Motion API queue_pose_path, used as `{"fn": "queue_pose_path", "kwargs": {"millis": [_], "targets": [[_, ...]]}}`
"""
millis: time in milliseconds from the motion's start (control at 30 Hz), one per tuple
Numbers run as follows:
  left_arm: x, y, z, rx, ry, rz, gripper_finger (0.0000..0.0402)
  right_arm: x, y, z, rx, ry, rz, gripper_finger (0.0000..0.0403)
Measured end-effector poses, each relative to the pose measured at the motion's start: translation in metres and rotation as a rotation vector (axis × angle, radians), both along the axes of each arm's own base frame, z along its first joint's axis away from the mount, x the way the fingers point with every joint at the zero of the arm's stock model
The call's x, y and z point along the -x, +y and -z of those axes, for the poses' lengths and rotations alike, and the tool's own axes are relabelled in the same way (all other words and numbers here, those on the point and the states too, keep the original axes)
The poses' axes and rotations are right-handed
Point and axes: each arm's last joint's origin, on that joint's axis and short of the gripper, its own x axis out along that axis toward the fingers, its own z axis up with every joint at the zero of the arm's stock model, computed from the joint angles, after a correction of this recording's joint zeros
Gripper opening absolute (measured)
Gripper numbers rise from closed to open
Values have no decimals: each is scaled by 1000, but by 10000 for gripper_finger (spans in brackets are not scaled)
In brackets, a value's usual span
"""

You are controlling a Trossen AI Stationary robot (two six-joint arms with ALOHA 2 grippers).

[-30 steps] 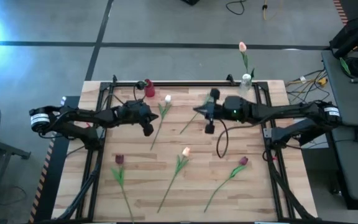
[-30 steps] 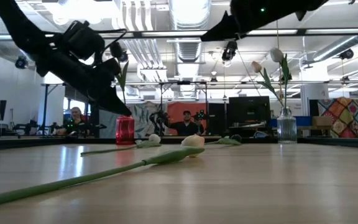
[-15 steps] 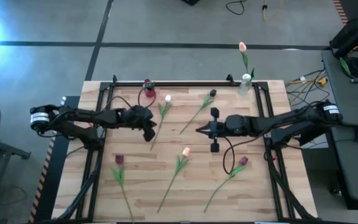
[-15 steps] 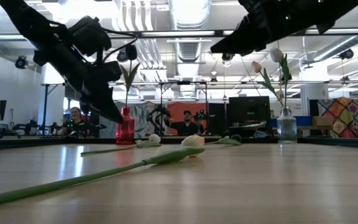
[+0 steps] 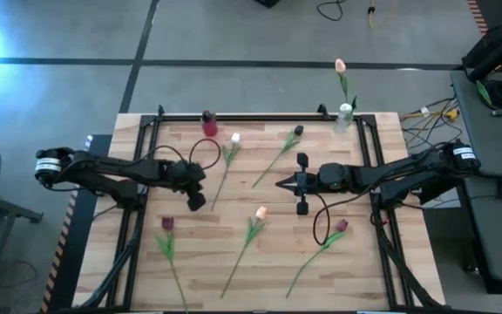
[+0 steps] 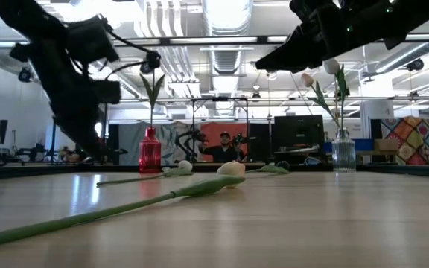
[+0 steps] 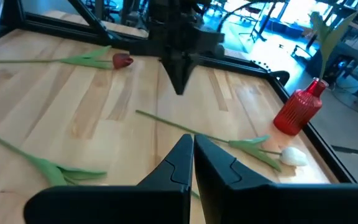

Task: Sort flowers into vase by color
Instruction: Put the left red flower into the red vase

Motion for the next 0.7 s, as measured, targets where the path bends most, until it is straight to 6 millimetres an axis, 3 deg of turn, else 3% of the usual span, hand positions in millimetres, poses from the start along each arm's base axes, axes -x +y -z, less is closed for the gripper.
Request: {"fn": "queue_pose_path", "kwargs": {"millis": [200,400,700], "targets": [[13,-33,-20,106,61,-39,0,1,0,3,0,9,0,8],[26,-81,-39,282,143,-142,0,4,0,10,1,34,0,9],[19,-144,-60,443,312,-286,0,4,0,10,8,34,-3,9]]}}
